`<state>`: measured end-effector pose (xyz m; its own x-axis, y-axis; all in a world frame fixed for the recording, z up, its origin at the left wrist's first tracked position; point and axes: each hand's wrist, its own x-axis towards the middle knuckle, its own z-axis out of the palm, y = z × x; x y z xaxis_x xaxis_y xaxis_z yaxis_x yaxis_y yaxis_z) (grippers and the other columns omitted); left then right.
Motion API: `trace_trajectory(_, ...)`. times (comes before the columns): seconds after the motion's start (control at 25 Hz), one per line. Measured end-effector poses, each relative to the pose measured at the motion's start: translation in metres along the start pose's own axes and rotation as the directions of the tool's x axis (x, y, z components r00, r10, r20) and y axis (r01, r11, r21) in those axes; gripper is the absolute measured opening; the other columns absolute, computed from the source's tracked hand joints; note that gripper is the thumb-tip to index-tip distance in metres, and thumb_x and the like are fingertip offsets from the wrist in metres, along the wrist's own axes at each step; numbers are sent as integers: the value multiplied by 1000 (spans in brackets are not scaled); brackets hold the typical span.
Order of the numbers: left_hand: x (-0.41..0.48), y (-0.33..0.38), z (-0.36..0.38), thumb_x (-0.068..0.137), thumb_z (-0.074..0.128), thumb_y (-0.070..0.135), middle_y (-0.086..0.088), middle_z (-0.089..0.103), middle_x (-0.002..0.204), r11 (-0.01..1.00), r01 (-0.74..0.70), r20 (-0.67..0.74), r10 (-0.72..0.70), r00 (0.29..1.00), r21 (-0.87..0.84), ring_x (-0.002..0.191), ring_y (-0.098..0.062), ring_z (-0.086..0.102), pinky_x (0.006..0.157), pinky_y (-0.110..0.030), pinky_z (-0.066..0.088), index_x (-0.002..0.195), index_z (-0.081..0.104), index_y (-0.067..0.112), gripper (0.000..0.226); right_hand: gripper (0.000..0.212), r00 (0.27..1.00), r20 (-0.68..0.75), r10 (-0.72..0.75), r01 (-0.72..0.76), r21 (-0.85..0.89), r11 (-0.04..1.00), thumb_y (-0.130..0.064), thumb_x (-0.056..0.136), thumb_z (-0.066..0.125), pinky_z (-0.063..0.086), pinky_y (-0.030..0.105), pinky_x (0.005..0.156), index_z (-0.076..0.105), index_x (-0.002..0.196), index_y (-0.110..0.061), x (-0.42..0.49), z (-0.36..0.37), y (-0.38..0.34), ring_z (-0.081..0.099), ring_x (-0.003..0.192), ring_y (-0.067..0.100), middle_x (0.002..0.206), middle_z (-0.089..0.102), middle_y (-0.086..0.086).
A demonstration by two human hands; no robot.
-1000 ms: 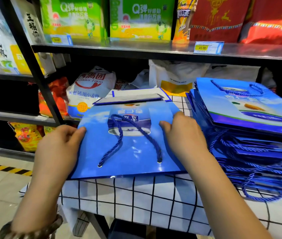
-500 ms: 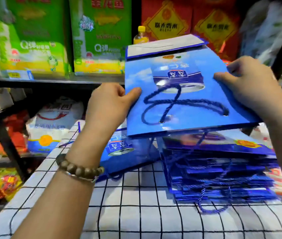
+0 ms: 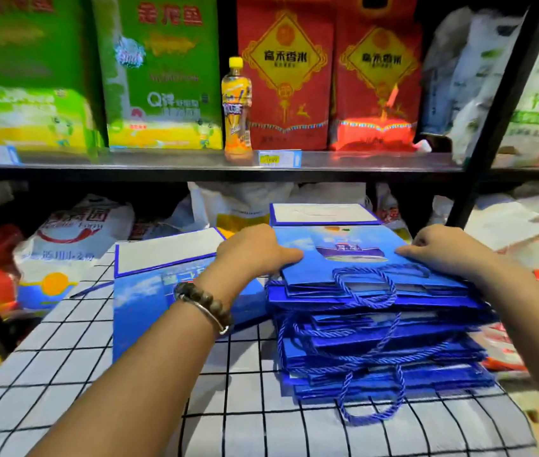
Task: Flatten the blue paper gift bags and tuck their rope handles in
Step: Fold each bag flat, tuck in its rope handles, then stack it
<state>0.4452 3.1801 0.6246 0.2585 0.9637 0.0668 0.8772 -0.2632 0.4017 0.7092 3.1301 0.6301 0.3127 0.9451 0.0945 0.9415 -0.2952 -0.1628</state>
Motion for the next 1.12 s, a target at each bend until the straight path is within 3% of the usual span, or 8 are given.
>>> trace_trajectory(0.12, -8, 2, -10, 76, 57, 57, -2, 56, 70, 988, -6, -55, 15, 998, 155, 72, -26, 51, 62, -28, 35, 62, 49, 15, 45, 46, 996, 85, -8, 22, -170, 985, -49, 85, 55, 39, 29, 68, 66, 87, -4, -8, -18, -9, 57, 87, 30, 95, 64, 17)
trace_trajectory(0.2, -15, 5, -7, 82, 53, 53, -6, 60, 108, 983, -56, -118, 78, 990, 175, 97, -29, 55, 74, -32, 41, 95, 59, 15, 40, 49, 991, 122, -61, 85, -202, 976, -53, 84, 53, 45, 30, 81, 65, 96, -7, -17, -24, -20, 57, 97, 30, 107, 64, 17)
trace_trajectory(0.28, -17, 11, 2, 88, 51, 47, -6, 44, 138, 987, -140, -36, 137, 990, -84, 122, -25, 45, 95, -33, 37, 130, 46, 17, 52, 54, 965, 195, -177, 196, -85, 977, -54, 87, 46, 37, 32, 98, 56, 119, -11, -27, -22, -37, 50, 116, 27, 130, 54, 12)
trace_trajectory(0.4, -21, 16, 21, 87, 47, 54, -2, 22, 154, 939, -173, 198, 238, 951, -296, 141, -20, 18, 114, -36, 16, 143, 30, 29, 63, 56, 895, 356, -268, 257, 79, 963, -48, 93, 35, 19, 26, 107, 36, 139, -15, -43, -11, -57, 30, 136, 21, 149, 31, 5)
trace_trajectory(0.56, -28, 11, 39, 89, 38, 58, -6, -2, 157, 973, -160, 298, 204, 932, -166, 143, -28, -9, 114, -41, -1, 144, 23, 34, 63, 64, 876, 413, -249, 237, 81, 968, -48, 94, 29, 3, 34, 115, 8, 147, -20, -45, 13, -49, 2, 144, 17, 157, -1, 3)
trace_trajectory(0.84, -34, 13, 57, 92, 34, 57, -4, -4, 157, 971, -109, 255, 163, 953, -215, 142, -28, -12, 113, -40, 1, 145, 20, 36, 59, 63, 881, 418, -220, 151, 194, 969, -48, 93, 32, -2, 36, 117, 8, 147, -24, -42, 29, -41, -6, 143, 12, 156, -7, -3)
trace_trajectory(1.0, -41, -2, 44, 92, 43, 49, 0, 26, 152, 764, -97, 70, 183, 980, -638, 136, -17, 30, 109, -28, 23, 143, 29, 30, 57, 64, 901, 361, -241, 189, 173, 967, -48, 92, 35, 1, 32, 116, 13, 146, -23, -40, 25, -42, 1, 144, 13, 156, -1, -1)
trace_trajectory(1.12, -58, -40, 28, 93, 44, 42, 5, 38, 145, 860, -181, -112, 145, 983, -477, 128, -13, 40, 103, -25, 31, 140, 35, 26, 50, 59, 953, 131, -274, 276, 0, 961, -49, 87, 47, 26, 35, 108, 40, 138, -19, -46, 7, -45, 35, 134, 22, 148, 36, 4)
